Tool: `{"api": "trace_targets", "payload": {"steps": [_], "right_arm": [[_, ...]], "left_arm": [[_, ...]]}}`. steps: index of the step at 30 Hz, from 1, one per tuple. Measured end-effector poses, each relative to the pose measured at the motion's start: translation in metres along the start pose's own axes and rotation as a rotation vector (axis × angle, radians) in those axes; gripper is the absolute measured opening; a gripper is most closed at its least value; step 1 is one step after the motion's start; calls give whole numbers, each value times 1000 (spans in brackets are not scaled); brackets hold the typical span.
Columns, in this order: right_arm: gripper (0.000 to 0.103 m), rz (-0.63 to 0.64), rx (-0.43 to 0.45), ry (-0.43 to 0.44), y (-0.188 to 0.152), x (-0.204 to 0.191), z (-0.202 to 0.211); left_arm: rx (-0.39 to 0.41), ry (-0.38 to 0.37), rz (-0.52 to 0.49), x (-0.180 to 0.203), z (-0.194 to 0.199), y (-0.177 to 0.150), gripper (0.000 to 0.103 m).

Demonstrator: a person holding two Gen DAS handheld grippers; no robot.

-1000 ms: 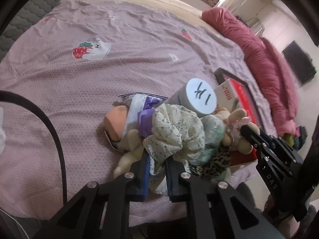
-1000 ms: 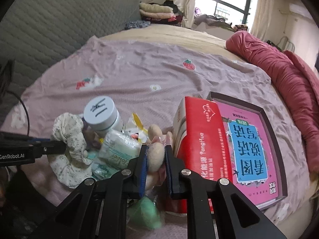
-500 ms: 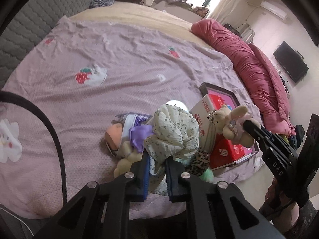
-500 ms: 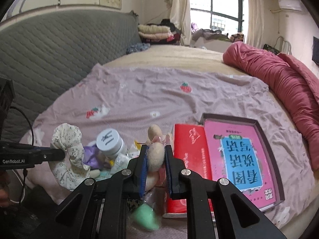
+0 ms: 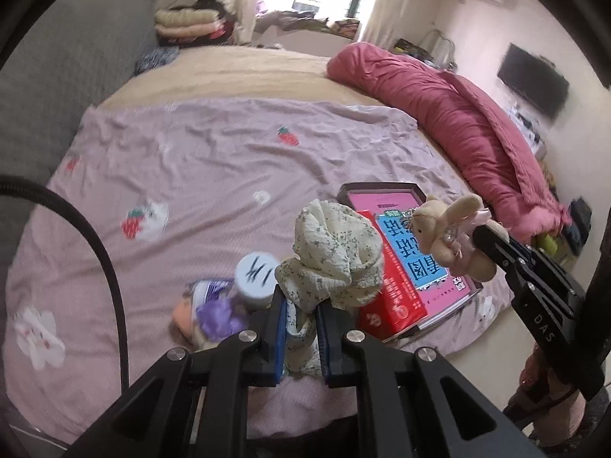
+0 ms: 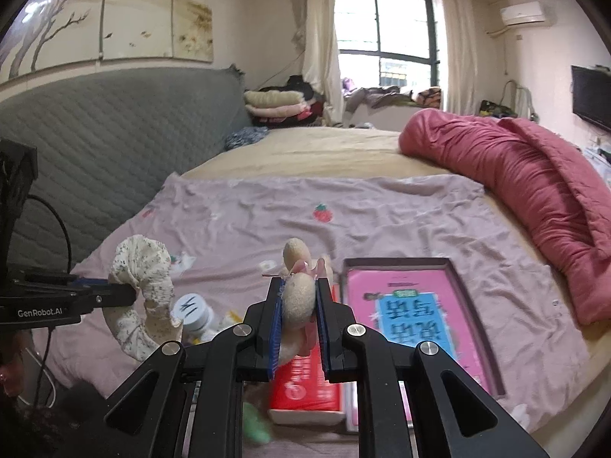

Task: Organize soft objects
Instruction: 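Carry the scrunchie with the left tool while the right tool carries the bear to the pink tray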

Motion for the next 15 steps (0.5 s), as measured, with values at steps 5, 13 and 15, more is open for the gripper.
{"api": "trace_targets", "payload": {"steps": [5, 13, 15], "right_arm": [[16, -28, 16, -35, 4, 29, 11], [16, -91, 27, -79, 2, 69, 20], [16, -105, 26, -87, -1, 77, 20]], "left_arm": [[6, 3, -71, 37, -5, 14, 14], [3, 3, -139, 87, -22, 31, 14], [-4, 0, -146, 96, -27, 32, 14]]}}
Point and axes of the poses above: each gripper's, at about its wrist camera, not at the fingertips, and z roughly against the way its jaws point, x to its right, y to its top, the point moved 9 cm from there along -z, roughly the way its jaws point, and after that the axes turned 7 degrees about -y, right-handed, at the moved point
